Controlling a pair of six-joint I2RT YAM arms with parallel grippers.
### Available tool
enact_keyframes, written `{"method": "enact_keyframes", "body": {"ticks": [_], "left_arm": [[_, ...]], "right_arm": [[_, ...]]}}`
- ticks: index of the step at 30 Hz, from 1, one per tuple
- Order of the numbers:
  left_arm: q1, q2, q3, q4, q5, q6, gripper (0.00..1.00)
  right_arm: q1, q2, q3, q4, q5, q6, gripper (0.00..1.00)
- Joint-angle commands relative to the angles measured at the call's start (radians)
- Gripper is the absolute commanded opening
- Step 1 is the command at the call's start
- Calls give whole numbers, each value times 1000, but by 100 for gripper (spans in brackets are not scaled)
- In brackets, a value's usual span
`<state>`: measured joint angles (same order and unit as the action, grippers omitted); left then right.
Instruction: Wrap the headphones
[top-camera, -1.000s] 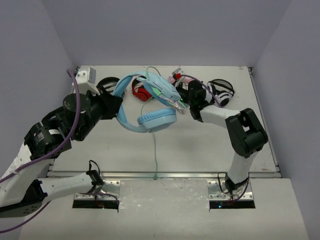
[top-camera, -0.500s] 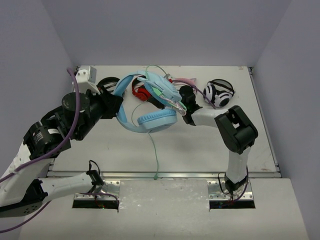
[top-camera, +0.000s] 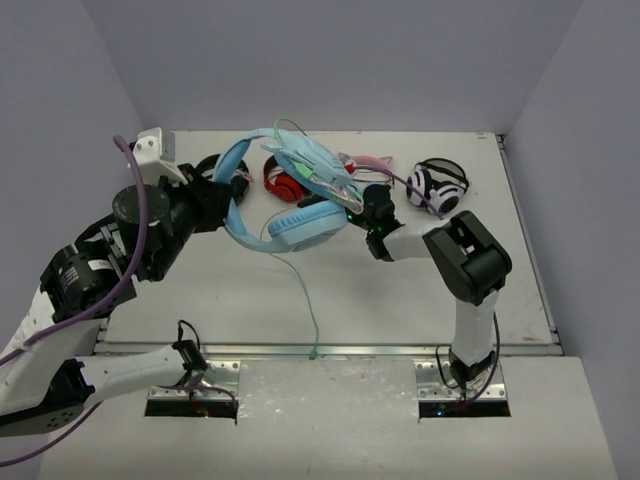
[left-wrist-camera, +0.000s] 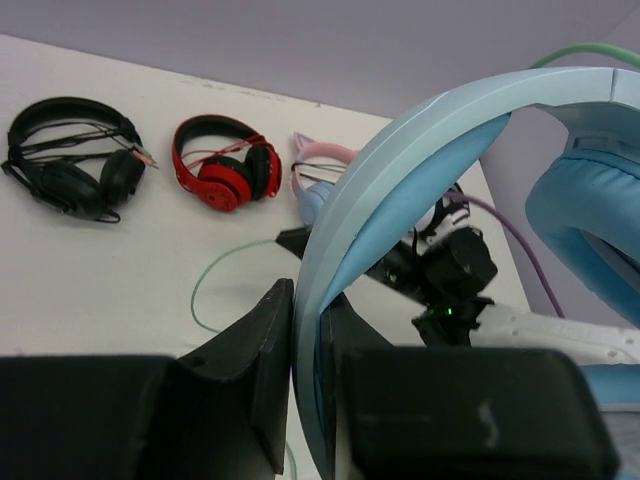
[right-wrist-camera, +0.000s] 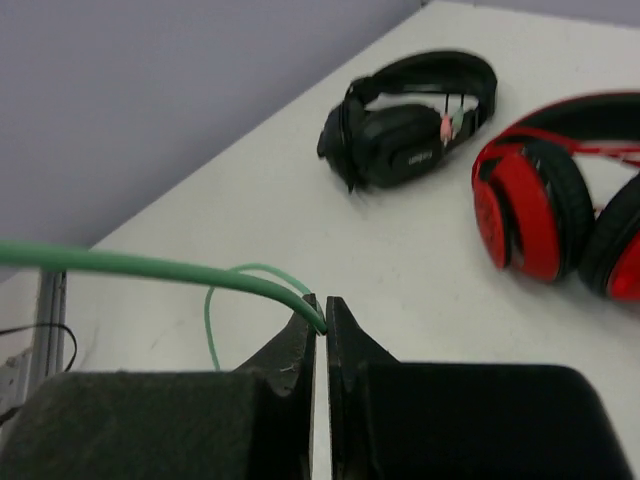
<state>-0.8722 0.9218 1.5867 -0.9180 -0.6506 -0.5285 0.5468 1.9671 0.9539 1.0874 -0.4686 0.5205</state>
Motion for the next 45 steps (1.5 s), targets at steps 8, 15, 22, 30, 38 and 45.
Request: {"method": "enact_keyframes", "body": {"ticks": [8, 15, 22, 30, 38, 45], "left_arm": [[-8, 52, 18, 286, -336, -111, 0], [-7, 189, 53, 338, -425, -80, 0], [67, 259, 42, 360, -512, -56, 0], [203, 351, 53, 324, -461, -88, 0], [200, 364, -167, 413, -534, -19, 0], [108, 338, -439, 577, -497, 117, 0]], "right_arm": [[218, -290, -444, 89, 148, 33, 1], [372, -595, -526, -173, 225, -121, 1], [534, -873, -436, -677, 343, -284, 1], [630, -913, -263, -1019, 427, -361, 1], [668, -932, -55, -1343, 609, -473, 1], [668, -913, 124, -1485, 816, -649, 1]]}}
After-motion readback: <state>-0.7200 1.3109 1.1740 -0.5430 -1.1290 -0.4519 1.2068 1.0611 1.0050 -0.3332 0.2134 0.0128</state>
